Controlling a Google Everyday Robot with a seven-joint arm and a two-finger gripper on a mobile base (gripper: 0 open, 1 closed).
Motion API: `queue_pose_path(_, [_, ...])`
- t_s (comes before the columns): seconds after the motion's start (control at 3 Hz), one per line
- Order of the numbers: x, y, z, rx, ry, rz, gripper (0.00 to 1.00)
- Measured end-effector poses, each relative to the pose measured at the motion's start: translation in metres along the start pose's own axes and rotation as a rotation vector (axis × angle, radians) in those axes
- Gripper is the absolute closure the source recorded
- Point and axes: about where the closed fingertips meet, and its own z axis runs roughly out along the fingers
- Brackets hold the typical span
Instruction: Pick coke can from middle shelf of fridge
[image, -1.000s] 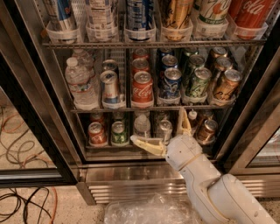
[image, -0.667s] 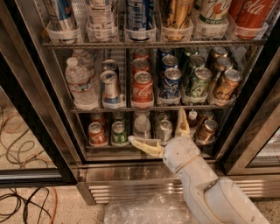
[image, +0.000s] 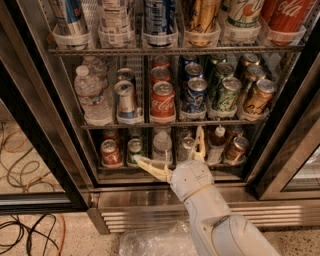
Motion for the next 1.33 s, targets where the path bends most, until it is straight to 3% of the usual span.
queue_pose_path(0.67, [0.003, -0.004, 0.000, 0.027, 0.015, -0.009, 0.00])
queue_pose_path(1.33, [-0.009, -0.014, 0.011, 0.098, -0.049, -0.093, 0.00])
